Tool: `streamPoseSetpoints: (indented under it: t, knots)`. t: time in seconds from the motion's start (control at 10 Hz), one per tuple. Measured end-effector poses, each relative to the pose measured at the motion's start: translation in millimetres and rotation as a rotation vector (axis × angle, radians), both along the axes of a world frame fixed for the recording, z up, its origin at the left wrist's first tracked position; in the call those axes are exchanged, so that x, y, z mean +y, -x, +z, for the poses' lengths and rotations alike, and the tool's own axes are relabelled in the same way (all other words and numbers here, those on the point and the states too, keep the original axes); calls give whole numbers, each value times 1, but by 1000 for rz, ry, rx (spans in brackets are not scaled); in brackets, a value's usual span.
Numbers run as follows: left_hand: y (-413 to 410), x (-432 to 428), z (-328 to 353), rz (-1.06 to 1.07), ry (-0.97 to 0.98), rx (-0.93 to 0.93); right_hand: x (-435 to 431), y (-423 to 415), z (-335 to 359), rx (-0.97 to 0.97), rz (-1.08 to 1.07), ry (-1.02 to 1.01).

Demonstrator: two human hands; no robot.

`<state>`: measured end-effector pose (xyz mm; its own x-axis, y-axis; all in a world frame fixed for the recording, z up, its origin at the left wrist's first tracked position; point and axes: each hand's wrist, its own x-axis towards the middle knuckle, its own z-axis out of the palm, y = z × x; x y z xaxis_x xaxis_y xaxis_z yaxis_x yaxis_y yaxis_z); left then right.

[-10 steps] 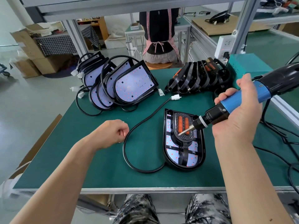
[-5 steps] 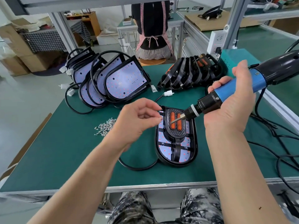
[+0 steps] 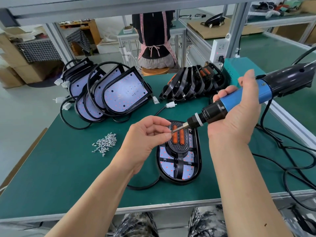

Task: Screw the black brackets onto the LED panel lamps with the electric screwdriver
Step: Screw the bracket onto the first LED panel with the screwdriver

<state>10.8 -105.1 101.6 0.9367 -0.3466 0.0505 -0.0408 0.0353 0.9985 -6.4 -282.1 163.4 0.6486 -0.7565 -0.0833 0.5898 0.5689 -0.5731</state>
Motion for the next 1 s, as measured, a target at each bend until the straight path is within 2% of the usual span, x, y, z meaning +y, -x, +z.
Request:
streamPoseSetpoints:
  t: [0.4, 0.6, 0.7, 1.0]
  knots:
    - [1, -5, -6, 41, 42, -28, -6, -8, -7, 23, -40, -19]
    - [13, -19, -19, 218, 11, -251, -6, -12, -12, 34, -48, -29]
    - [11, -21, -23, 243, -13, -302, -7, -16, -15, 41, -55, -29]
    - [-11, -8, -24, 219, -313, -424, -3, -40, -14, 12, -45, 71]
